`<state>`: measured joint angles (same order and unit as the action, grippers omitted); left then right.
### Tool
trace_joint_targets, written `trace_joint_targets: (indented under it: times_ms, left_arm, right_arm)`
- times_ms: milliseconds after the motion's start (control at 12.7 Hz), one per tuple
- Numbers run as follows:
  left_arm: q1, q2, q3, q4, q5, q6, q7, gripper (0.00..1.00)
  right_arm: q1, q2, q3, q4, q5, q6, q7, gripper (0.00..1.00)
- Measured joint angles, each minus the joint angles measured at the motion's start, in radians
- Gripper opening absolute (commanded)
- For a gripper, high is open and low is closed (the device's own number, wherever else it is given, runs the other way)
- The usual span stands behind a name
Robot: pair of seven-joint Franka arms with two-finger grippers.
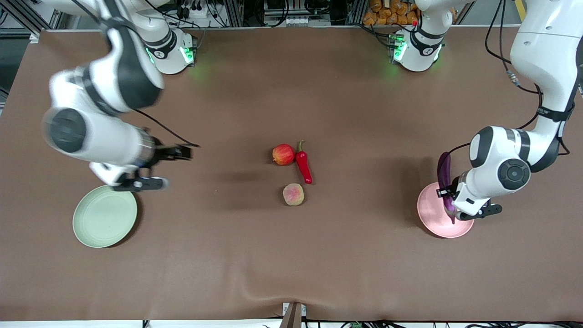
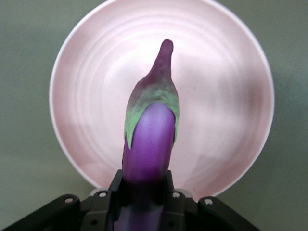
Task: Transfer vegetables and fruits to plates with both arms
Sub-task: 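Carry the eggplant with the left gripper onto the pink plate, then lower the eggplant onto the pink plate while the right gripper reaches the pomegranate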
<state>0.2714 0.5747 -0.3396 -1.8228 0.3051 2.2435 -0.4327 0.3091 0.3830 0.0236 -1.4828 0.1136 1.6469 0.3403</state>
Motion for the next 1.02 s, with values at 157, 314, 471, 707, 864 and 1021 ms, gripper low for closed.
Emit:
trace_joint_targets:
  times_ms: [157, 314, 471, 707, 864, 1021]
  left_arm:
    - [0.000, 0.020, 0.000, 0.020, 0.010, 0.009, 0.001, 0.00]
    - [0.001, 0.033, 0.001, 0.045, 0.017, 0.011, 0.020, 0.00]
    - [0.006, 0.035, 0.003, 0.066, 0.018, 0.011, 0.038, 0.00]
    - [0.019, 0.045, 0.005, 0.076, 0.018, 0.011, 0.044, 0.81]
    - [0.021, 0.058, 0.005, 0.084, 0.018, 0.011, 0.044, 1.00]
    - [0.021, 0.063, 0.005, 0.090, 0.018, 0.011, 0.044, 1.00]
  right_arm:
    - [0.056, 0.050, 0.000, -0.001, 0.022, 0.031, 0.119, 1.00]
    - [0.085, 0.088, 0.000, -0.001, 0.066, 0.063, 0.205, 1.00]
    - [0.127, 0.128, 0.000, -0.004, 0.081, 0.137, 0.359, 1.00]
    - [0.215, 0.196, 0.002, -0.016, 0.085, 0.299, 0.615, 1.00]
    - [0.260, 0.233, 0.002, -0.046, 0.104, 0.380, 0.729, 1.00]
    - [0.273, 0.252, 0.001, -0.065, 0.174, 0.392, 0.748, 1.00]
